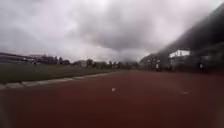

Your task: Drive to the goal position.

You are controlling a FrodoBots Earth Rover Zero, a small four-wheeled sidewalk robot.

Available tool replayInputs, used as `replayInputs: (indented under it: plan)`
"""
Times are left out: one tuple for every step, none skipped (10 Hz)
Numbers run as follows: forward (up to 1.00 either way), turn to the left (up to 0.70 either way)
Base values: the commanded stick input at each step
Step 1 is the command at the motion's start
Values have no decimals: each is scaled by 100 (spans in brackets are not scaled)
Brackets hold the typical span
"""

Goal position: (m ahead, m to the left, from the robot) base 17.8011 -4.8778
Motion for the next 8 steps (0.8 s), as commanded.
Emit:
replayInputs:
  plan:
    - [50,2]
    - [50,2]
    - [50,2]
    - [50,2]
    - [50,2]
    - [50,2]
    - [50,2]
    - [50,2]
